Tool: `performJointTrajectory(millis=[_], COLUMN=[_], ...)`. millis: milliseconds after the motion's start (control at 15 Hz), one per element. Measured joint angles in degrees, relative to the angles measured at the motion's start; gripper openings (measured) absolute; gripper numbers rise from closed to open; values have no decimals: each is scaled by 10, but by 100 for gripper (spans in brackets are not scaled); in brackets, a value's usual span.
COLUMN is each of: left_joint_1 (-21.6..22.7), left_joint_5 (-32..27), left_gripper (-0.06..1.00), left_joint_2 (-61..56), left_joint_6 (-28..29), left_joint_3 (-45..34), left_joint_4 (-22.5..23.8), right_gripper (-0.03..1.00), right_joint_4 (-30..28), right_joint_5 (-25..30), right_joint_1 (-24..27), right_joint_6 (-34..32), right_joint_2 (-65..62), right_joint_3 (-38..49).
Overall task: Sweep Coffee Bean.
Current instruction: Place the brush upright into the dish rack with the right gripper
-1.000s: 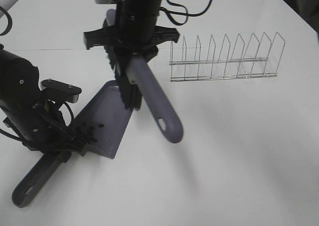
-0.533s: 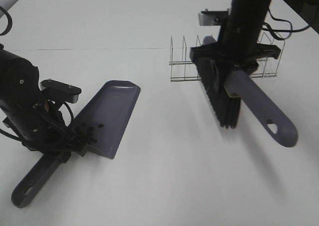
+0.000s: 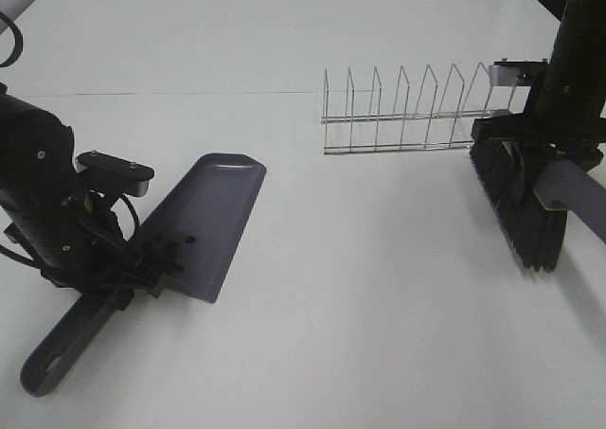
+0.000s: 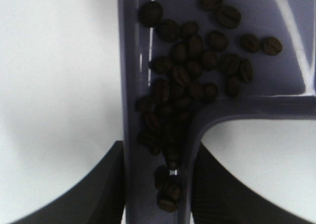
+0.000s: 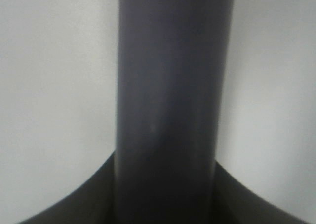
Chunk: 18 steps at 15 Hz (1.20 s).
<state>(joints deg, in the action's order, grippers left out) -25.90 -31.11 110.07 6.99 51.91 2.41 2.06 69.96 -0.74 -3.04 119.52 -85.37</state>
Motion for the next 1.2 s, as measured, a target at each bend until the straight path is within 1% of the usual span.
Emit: performJointTrajectory(millis=[133,467,600,933,1133,1200], left_joint_1=[0,0,0,0,0,0], left_joint_5=[0,0,-1,-9,-11,-12], left_gripper=[31,31,31,31,31,31], left_joint_2=[0,0,0,0,0,0], left_joint_6=[0,1,1,1,1,1], left_joint_3=[0,0,0,0,0,0], left_joint_4=[-1,-1,-1,-1,-1,-1], right_gripper=[29,29,29,29,29,29], right_joint_4=[1,5,5,5,5,5], right_joint_5=[-6,-53,-48,-15,11,11], right_joint_1=[-1,-1,-1,-1,-1,-1], right_joint_6=[24,39,39,39,38,37], right_joint_2=[0,17,36,88,132,150], right_joint_3=[0,-4,-18,-116,-198,-227])
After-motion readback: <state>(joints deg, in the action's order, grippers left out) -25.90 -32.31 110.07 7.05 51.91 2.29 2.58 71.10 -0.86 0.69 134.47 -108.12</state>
